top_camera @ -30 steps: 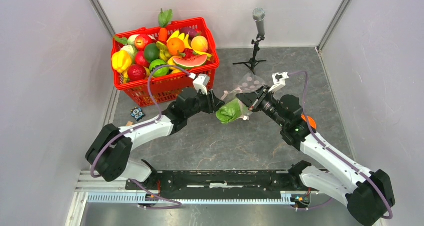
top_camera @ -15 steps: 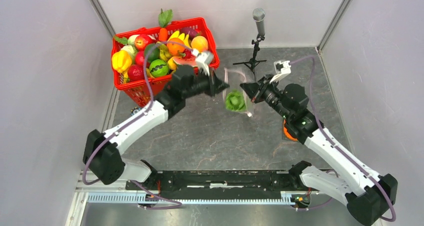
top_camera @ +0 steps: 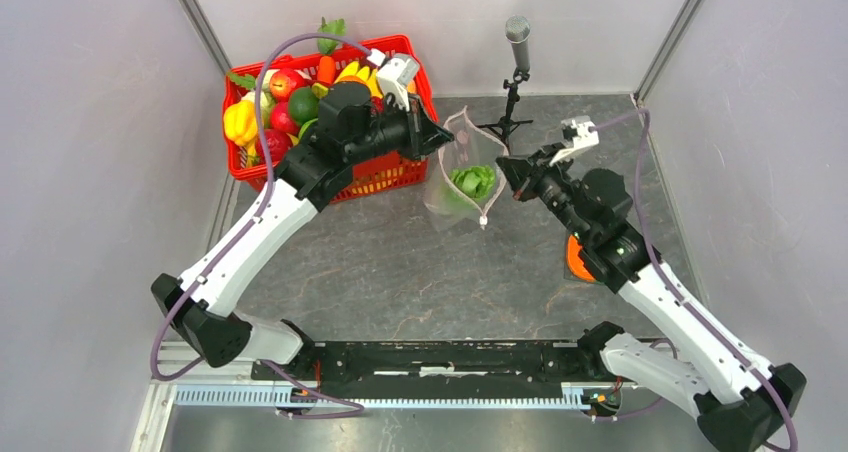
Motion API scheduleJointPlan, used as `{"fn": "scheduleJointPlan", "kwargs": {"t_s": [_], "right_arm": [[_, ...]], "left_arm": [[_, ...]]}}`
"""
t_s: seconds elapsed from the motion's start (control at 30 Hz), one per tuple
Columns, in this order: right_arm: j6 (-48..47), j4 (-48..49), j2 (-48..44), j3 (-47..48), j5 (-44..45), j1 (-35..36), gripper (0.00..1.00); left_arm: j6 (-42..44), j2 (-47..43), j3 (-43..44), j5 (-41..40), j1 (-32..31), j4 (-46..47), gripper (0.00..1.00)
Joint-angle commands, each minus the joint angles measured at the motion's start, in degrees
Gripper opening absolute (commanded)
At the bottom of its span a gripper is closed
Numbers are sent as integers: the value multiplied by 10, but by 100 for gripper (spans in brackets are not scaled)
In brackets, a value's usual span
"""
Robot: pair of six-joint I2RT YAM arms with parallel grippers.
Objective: Place the food in the zip-top bag and seal the zipper
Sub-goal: Adjust the zipper food storage bag at the center of the board.
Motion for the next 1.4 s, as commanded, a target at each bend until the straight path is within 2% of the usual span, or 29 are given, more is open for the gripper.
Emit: {"fn": "scheduleJointPlan", "kwargs": {"t_s": [0.0,0.03,0.1,0.2,0.27,0.33,0.43,0.53,0.6,0.7,0.9,1.1,1.17,1.23,1.27,1.3,1.37], "right_arm": [[-36,-30,49,94,-59,-3,0],[-27,16,33,76,-76,-3,0],[-8,124,-4,31,-80,-3,0],[-50,52,20,110,-118,-3,0],[-52,33,30,126,-135,-3,0],[-26,-2,29,109,-55,-2,0],[-16,-45,40,63,12,-2,0],[-15,-110,73,45,-1,-2,0],[-5,-91,76,12,-30,-2,0],[20,6,45,-49,-71,-1,0],[22,75,55,-60,-218,4,0],[-16,244,-54,-158,-246,27,0],[-39,214,-75,-171,-230,27,0],[-46,190,-74,-176,-229,27,0],[-45,192,-71,-184,-235,28,0],[-35,208,-73,-195,-236,28,0],[-3,289,-88,-243,-238,28,0]], "left_arm": [[62,21,21,19,2,-65,2],[82,40,45,26,2,-106,2],[85,47,62,-33,2,-136,2],[78,-1,-10,-69,2,-53,2],[86,18,-6,-55,4,-60,2],[67,45,-12,-27,4,-53,2],[21,58,-88,-42,4,32,2],[10,82,-134,-44,4,48,2],[-3,90,-180,-30,4,86,2],[-19,85,-232,-16,4,122,2],[-17,31,-281,-19,6,148,2],[-5,-80,-375,-28,6,283,2],[7,-97,-397,-41,6,287,3],[9,-102,-410,-42,6,281,11],[1,-104,-423,-42,6,289,10],[-5,-108,-438,-41,6,304,6],[-17,-118,-464,-59,6,332,7]]}}
